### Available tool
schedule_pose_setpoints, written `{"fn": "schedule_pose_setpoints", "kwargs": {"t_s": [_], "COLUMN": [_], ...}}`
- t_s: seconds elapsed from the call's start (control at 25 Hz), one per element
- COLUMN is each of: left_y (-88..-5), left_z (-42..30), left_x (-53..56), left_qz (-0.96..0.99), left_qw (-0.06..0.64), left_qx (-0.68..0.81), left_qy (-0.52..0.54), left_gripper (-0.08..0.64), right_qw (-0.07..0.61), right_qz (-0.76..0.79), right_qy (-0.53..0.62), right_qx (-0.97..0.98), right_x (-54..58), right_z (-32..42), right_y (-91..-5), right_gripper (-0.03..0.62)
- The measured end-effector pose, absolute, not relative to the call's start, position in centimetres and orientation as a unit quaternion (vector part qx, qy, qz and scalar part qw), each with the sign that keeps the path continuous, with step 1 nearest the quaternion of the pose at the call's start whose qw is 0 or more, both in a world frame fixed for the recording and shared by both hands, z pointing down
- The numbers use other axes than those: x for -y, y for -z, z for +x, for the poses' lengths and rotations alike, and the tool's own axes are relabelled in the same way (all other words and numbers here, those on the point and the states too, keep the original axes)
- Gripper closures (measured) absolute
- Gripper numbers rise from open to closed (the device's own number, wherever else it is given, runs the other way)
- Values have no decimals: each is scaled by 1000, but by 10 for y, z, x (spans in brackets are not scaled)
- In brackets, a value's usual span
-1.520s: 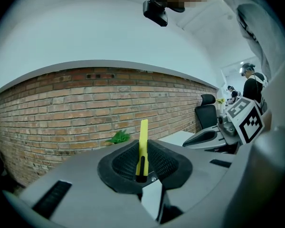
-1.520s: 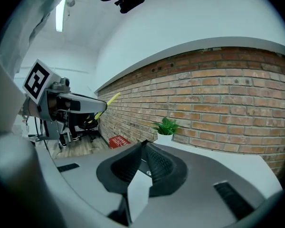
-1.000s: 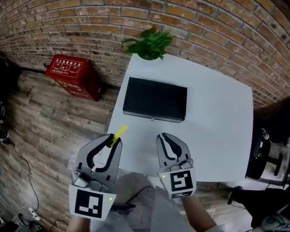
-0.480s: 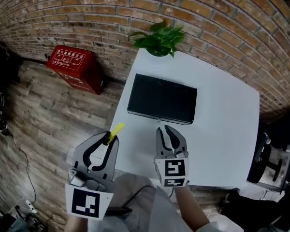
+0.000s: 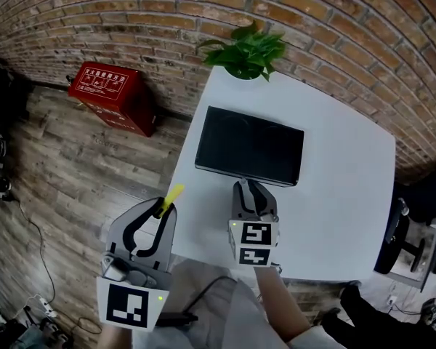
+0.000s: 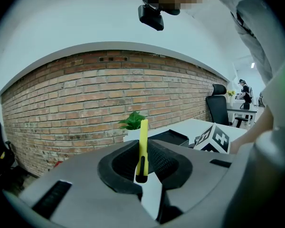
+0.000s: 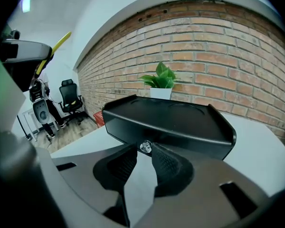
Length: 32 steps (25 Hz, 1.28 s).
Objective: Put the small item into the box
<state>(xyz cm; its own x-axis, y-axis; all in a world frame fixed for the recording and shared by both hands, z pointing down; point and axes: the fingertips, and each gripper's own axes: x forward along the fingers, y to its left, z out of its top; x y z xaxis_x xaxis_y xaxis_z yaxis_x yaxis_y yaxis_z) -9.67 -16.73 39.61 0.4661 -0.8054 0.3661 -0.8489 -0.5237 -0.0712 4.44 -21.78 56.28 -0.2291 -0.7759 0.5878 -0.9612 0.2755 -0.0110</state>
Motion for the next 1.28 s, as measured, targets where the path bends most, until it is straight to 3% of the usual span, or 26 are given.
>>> {"fn": "schedule_pose_setpoints", "kwargs": {"t_s": [1.28], "left_y": [-392], "left_z": [-101], "left_x": [141], "left_qz": [869], "left_qw": [61], "left_qx": [464], "left_qy": [-159], "left_gripper": [494], "right_qw": [236], "right_qz": [582], "right_qy": [-232], "right_qx": [743], "right_x": [134], "right_z": [25], "right_y": [-566], "right_gripper": [503]}}
